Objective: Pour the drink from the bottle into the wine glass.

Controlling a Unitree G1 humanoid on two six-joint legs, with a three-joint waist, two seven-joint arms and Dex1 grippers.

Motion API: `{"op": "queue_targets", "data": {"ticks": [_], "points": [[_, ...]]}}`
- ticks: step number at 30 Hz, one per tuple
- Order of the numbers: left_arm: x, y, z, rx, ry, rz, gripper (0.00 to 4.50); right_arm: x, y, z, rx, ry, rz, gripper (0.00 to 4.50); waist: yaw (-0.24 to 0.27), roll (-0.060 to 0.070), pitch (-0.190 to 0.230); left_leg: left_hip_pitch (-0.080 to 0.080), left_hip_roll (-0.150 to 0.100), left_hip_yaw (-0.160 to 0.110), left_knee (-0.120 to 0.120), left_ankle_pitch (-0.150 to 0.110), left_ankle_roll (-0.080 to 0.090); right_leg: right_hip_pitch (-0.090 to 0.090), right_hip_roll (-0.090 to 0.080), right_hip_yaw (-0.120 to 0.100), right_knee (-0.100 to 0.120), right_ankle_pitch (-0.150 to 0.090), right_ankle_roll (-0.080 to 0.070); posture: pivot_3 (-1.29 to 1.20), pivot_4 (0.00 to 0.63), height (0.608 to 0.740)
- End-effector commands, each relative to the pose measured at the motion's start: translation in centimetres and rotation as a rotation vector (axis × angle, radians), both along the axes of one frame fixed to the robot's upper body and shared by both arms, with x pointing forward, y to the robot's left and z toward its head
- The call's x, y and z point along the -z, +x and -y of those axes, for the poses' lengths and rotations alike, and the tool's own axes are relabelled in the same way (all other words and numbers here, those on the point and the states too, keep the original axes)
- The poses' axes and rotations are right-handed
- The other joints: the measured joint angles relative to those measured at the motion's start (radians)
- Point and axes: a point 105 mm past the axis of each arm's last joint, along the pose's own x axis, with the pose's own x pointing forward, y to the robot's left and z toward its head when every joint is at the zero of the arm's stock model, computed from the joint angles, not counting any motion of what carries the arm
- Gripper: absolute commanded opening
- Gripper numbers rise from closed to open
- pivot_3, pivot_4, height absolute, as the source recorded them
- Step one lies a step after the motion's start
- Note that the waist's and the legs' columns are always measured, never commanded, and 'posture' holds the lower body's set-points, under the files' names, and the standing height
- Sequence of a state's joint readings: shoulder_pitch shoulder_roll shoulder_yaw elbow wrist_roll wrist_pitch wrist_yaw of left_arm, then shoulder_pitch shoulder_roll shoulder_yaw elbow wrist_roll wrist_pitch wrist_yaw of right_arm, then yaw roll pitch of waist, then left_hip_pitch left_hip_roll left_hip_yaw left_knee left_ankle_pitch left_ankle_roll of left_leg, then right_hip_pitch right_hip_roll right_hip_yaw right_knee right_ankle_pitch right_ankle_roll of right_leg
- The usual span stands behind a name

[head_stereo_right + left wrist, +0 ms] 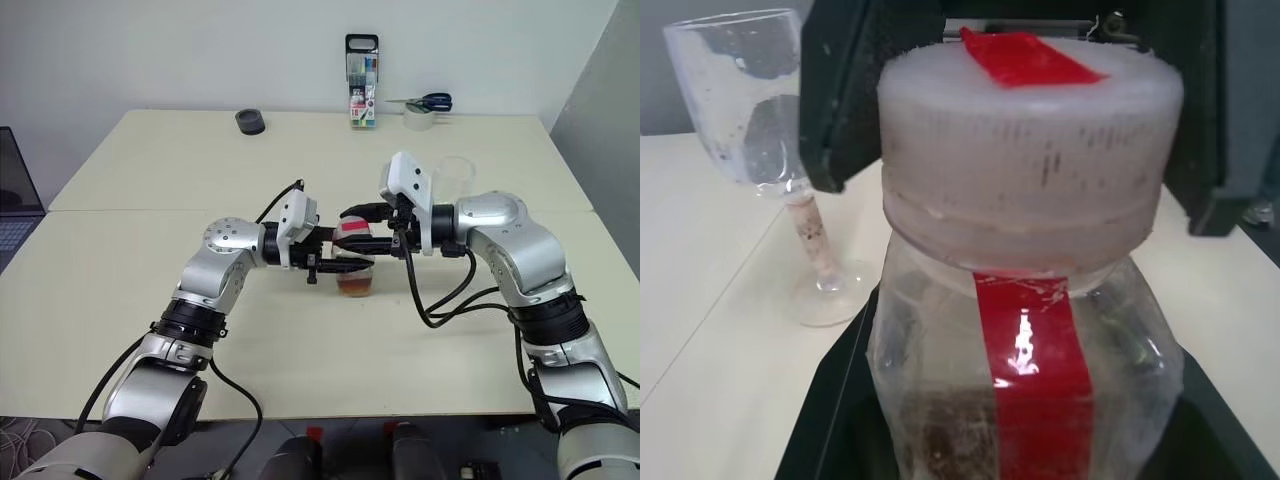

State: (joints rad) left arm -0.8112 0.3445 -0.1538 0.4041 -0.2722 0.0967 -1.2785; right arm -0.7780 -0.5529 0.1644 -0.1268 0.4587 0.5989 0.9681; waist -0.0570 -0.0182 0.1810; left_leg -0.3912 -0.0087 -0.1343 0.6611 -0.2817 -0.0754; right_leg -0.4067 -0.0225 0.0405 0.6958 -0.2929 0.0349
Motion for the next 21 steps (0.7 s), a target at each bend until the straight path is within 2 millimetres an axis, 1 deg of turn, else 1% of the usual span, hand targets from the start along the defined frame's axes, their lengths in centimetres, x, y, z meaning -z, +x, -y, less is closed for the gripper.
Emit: {"op": "queue_targets", "data": {"ticks": [1,2,4,5,8,9,12,17,21], "points": [[-2.1,0.8,-0.5,-0.056,-0.073,0.039,1.77,-3.4,-0.5,1.8,0.167,0.107,0.154,3.57,0.002,0.0,0.0,-0.001,0.0,0.0,0.0,0.0,0.0,0.0,0.0,0.0,0.0,0.0,0.0,0.0,0.15,0.74],[-2.2,1.0,-0.6,-0.069,-0.086,0.027,1.77,-3.5,-1.3,2.0,0.198,0.128,0.165,3.97,0.003,0.0,0.0,-0.001,0.0,-0.001,0.001,0.0,0.0,-0.001,0.0,0.0,0.0,0.0,0.0,0.0,0.15,0.74],[-2.3,1.3,-0.6,-0.083,-0.098,0.012,1.77,-3.2,-2.9,2.0,0.253,0.173,0.148,4.02,0.006,0.0,0.0,-0.002,0.0,-0.002,0.001,0.001,-0.001,-0.001,0.0,-0.001,0.0,0.0,0.0,0.0,0.15,0.74],[-2.3,1.4,-0.6,-0.084,-0.098,0.01,1.77,-3.0,-3.3,2.1,0.297,0.195,0.149,4.02,0.007,0.0,0.0,-0.002,0.0,-0.001,0.0,0.001,-0.001,-0.001,0.0,0.0,0.0,0.0,0.0,0.0,0.15,0.74],[-2.3,1.5,-0.5,-0.079,-0.091,0.009,1.77,-2.2,-3.7,1.9,0.424,0.224,0.165,4.02,0.006,0.0,0.0,-0.002,0.0,-0.001,0.0,0.001,-0.001,-0.001,0.0,0.0,0.0,0.0,0.0,0.0,0.15,0.74],[-2.3,1.6,-0.3,-0.073,-0.089,0.009,1.77,-1.9,-3.6,1.7,0.488,0.261,0.164,4.02,0.006,0.0,0.0,-0.002,0.0,-0.001,0.001,0.001,-0.001,-0.001,0.0,0.0,0.001,0.0,0.0,0.0,0.15,0.74],[-2.5,1.6,-0.1,-0.056,-0.082,0.015,1.77,-1.1,-3.7,0.4,0.571,0.317,0.139,4.02,0.001,0.0,0.0,-0.001,0.0,-0.001,0.001,0.0,-0.001,-0.001,0.002,0.0,0.002,0.0,0.0,0.0,0.15,0.74],[-2.4,1.8,0.1,-0.046,-0.07,0.023,1.77,-0.5,-2.8,-1.2,0.623,0.333,0.132,4.02,-0.001,0.0,0.0,-0.001,0.0,0.0,0.001,0.001,-0.001,-0.002,0.002,0.001,0.002,0.0,0.0,0.0,0.15,0.74],[-2.3,1.8,0.2,-0.04,-0.06,0.034,1.77,-0.5,-2.3,-1.9,0.644,0.358,0.123,4.02,-0.001,0.0,0.0,-0.001,0.0,-0.001,0.001,0.001,-0.001,-0.002,0.002,0.0,0.002,0.0,0.0,0.0,0.15,0.74]]}}
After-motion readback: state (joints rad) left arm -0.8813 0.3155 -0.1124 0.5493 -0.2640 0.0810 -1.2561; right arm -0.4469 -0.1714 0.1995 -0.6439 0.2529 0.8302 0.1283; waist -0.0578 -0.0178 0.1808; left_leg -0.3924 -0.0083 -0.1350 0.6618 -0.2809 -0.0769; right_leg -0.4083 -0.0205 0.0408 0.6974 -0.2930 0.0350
